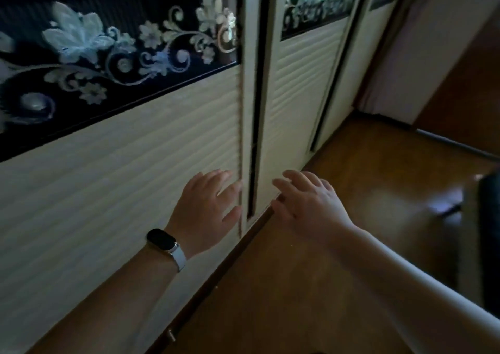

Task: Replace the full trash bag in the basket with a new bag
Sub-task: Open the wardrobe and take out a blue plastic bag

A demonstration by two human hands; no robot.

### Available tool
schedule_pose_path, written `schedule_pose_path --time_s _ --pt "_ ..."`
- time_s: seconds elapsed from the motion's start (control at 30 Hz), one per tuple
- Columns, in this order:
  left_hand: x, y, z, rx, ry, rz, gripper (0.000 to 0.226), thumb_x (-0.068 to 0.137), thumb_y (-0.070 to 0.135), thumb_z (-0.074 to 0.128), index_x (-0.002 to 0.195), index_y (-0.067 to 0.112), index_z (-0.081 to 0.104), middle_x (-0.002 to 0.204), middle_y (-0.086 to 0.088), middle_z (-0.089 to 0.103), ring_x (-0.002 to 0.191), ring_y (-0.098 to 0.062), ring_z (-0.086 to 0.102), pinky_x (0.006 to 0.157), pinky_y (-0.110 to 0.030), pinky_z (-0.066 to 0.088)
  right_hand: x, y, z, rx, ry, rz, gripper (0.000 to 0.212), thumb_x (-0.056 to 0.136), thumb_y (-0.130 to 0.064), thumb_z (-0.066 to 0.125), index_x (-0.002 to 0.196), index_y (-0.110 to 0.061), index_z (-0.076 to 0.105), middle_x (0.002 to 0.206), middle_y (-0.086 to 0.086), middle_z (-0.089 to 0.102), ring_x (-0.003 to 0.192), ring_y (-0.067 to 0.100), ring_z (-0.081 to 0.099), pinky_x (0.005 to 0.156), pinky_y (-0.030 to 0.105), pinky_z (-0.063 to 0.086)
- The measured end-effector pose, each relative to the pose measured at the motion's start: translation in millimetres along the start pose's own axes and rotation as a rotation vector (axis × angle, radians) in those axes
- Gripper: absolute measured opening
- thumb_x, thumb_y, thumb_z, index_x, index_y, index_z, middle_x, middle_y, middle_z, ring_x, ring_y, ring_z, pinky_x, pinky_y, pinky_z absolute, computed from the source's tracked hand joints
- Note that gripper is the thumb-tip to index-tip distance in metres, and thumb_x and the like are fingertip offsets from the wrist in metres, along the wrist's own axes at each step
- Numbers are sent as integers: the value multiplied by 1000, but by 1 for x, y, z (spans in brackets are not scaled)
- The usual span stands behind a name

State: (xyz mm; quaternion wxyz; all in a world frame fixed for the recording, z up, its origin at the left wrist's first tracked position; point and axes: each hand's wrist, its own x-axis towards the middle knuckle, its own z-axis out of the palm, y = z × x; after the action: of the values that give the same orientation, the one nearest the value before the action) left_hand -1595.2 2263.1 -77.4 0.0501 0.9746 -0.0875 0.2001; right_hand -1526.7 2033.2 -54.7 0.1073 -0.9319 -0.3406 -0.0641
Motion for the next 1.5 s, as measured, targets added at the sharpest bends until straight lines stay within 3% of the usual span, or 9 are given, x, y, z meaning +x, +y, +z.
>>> schedule_pose_path --time_s 0.17,0.87,1.2,1.5 --pt "63 31 26 -63 -4 156 45 91 41 49 127 17 58 131 -13 58 123 -32 52 103 -50 38 -14 57 -8 -61 76 103 47 94 -54 37 132 -31 52 135 -3 54 128 22 48 103 44 40" --pt "329 284 134 -37 -40 375 47 92 47 44 131 22 53 138 -7 53 129 -28 47 106 -51 38 -58 397 -71 -180 230 274 47 94 -54 42 131 -28 56 132 -1 57 124 22 52 100 40 43" --pt "408 326 170 -50 -24 466 47 92 47 45 130 22 54 138 -5 53 130 -27 48 103 -49 39 -50 463 -76 -199 281 366 46 93 -53 42 129 -28 57 132 -1 57 124 22 51 100 38 42" --pt "506 304 223 -128 11 504 44 92 43 45 129 21 57 136 -6 54 128 -26 49 104 -51 39 27 528 -79 -231 263 404 44 95 -52 40 129 -28 55 132 -3 56 125 21 51 101 39 41"
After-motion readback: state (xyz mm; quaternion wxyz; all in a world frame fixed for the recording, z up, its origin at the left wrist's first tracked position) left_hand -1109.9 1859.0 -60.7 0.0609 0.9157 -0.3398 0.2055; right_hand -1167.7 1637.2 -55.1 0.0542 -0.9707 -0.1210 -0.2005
